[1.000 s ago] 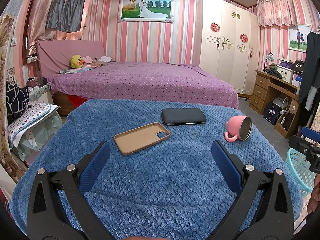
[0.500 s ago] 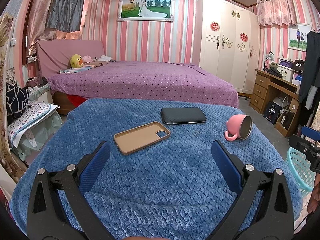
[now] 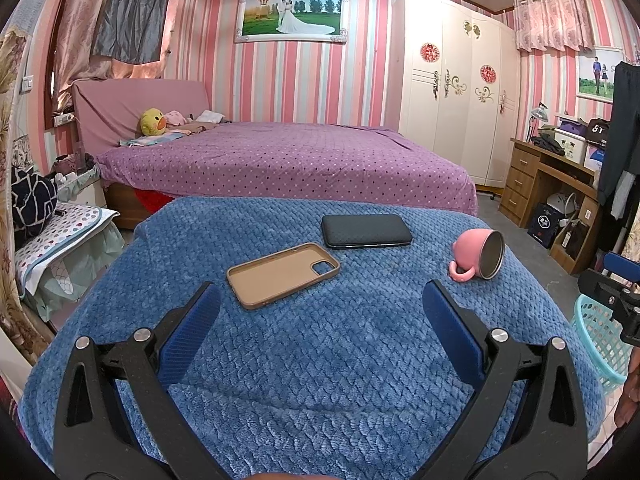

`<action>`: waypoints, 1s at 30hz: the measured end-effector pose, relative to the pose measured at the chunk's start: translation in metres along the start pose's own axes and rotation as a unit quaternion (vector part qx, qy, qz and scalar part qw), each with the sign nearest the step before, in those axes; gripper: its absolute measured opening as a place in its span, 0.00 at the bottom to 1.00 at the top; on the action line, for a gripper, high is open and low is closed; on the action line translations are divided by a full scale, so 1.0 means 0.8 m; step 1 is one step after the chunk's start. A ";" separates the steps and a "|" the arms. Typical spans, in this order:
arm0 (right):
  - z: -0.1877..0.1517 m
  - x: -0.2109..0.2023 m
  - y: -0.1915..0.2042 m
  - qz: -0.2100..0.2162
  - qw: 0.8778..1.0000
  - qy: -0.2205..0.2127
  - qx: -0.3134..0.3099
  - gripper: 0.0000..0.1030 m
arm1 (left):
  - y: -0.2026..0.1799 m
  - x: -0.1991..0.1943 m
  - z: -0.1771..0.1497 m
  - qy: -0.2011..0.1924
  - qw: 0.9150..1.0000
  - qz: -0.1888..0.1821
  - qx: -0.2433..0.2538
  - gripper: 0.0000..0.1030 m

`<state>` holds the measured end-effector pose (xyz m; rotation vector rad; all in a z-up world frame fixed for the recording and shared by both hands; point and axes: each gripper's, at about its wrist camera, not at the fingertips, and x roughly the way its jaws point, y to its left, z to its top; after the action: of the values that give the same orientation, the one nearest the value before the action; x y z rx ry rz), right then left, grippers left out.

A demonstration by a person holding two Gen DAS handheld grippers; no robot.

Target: Collect trash

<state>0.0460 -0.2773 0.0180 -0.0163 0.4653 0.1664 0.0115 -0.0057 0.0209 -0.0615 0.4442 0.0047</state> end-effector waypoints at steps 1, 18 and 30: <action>0.000 0.000 0.000 0.000 1.000 0.000 0.000 0.87 | 0.000 0.000 0.000 0.000 1.000 0.000 0.000 0.95; 0.002 0.002 -0.001 0.001 1.000 0.001 -0.001 0.87 | -0.002 0.000 -0.001 0.000 1.000 0.002 -0.002 0.95; 0.002 0.002 -0.002 0.001 1.000 0.000 0.001 0.87 | -0.003 0.000 -0.001 0.001 1.000 0.002 -0.001 0.95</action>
<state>0.0482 -0.2783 0.0188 -0.0150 0.4651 0.1672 0.0113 -0.0079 0.0205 -0.0632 0.4457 0.0097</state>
